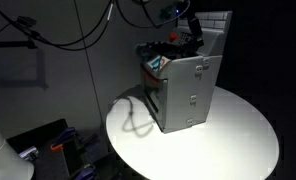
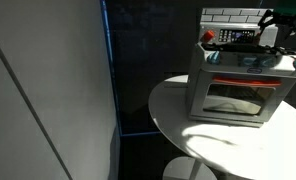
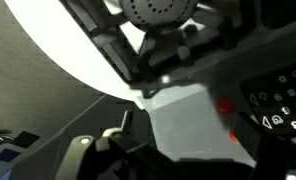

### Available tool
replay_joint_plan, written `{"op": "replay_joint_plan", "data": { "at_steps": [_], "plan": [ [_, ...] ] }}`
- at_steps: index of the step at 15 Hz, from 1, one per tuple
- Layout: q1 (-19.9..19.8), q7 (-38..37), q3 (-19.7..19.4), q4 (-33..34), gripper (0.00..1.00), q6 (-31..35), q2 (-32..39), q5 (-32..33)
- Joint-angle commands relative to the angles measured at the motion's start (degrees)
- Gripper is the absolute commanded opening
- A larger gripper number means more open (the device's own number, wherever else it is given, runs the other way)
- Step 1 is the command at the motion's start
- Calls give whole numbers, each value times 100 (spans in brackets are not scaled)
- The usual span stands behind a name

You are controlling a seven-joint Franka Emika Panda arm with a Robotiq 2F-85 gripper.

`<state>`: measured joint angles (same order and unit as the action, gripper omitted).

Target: Press the top orange button to the right of the microwave control panel of the stove

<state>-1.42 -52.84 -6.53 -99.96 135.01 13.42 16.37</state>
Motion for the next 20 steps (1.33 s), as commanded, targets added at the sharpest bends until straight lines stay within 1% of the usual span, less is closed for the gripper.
{"op": "replay_joint_plan", "data": {
  "at_steps": [1,20],
  "plan": [
    [66,-92,-88,282,100,-32,168,-38],
    [86,-148,-142,485,100,-1,354,-14]
  ]
}}
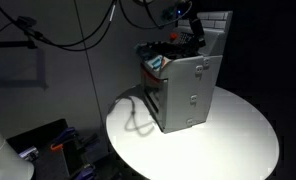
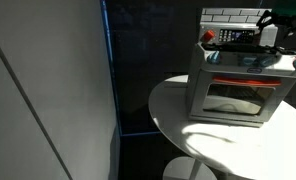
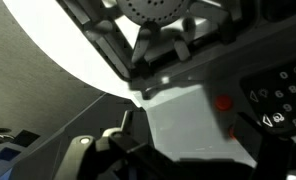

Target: Press the top orange button to the right of the microwave control panel of the stove

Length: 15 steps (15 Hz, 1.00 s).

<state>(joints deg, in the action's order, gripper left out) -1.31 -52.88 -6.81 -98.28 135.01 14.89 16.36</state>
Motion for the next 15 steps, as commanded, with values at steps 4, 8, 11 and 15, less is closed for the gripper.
{"op": "replay_joint_plan", "data": {
  "at_steps": [4,8,11,15],
  "plan": [
    [96,-97,-118,173,100,-75,48,13],
    [83,48,-67,41,100,-273,-123,-114],
    [71,130,-35,-36,100,-422,-235,-195],
    [38,286,9,-103,100,-668,-371,-389]
  ]
}}
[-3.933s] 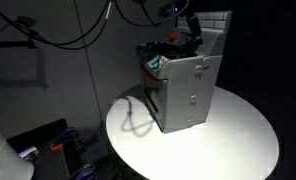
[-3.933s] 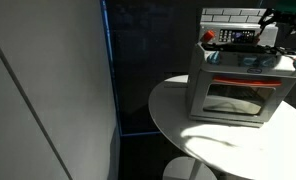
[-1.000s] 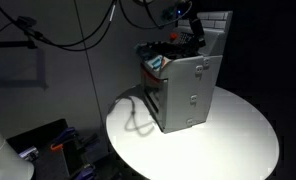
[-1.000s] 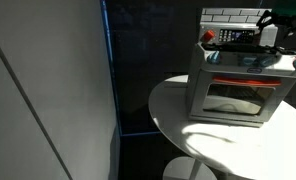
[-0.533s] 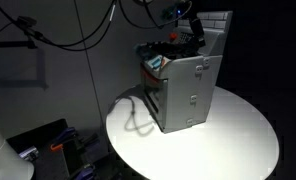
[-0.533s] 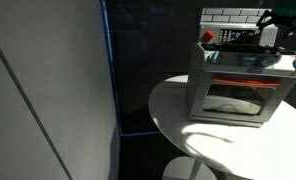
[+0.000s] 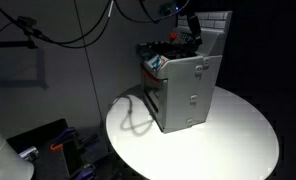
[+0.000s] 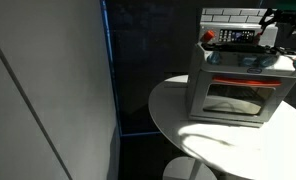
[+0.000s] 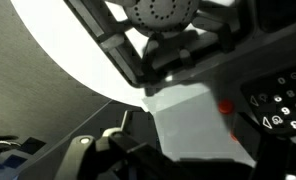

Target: Press the top orange button to the right of the microwave control panel of the stove

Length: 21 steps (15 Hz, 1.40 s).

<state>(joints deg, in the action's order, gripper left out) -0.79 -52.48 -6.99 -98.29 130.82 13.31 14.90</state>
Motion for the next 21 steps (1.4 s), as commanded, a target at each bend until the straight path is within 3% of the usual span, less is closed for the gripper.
{"op": "replay_joint_plan", "data": {
  "at_steps": [1,11,21],
  "plan": [
    [-29,343,50,-122,100,-342,-253,-346],
    [-90,1742,192,-21,100,-1630,-613,-1593],
    [-105,2451,184,465,100,-3730,-1123,-1444]
  ]
}}
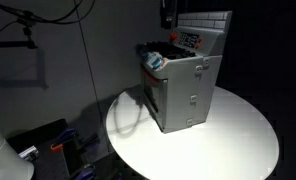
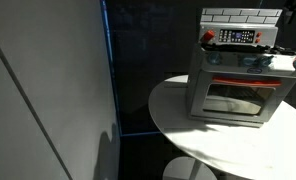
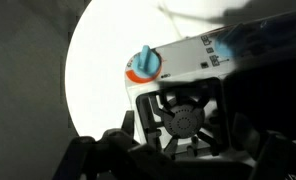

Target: Press the top orange button to the right of the microwave control panel of the stove

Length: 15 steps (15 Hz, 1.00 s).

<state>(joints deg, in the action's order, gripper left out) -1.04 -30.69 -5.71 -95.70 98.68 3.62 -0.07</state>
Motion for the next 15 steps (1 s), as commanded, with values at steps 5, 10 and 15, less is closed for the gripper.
{"op": "replay_joint_plan", "data": {
  "at_steps": [5,10,15],
  "plan": [
    [-117,671,63,379,100,-1125,-502,20],
    [-154,1216,61,392,100,-1176,-832,-38],
    [-164,1172,92,317,100,-1071,-872,-16]
  ]
}}
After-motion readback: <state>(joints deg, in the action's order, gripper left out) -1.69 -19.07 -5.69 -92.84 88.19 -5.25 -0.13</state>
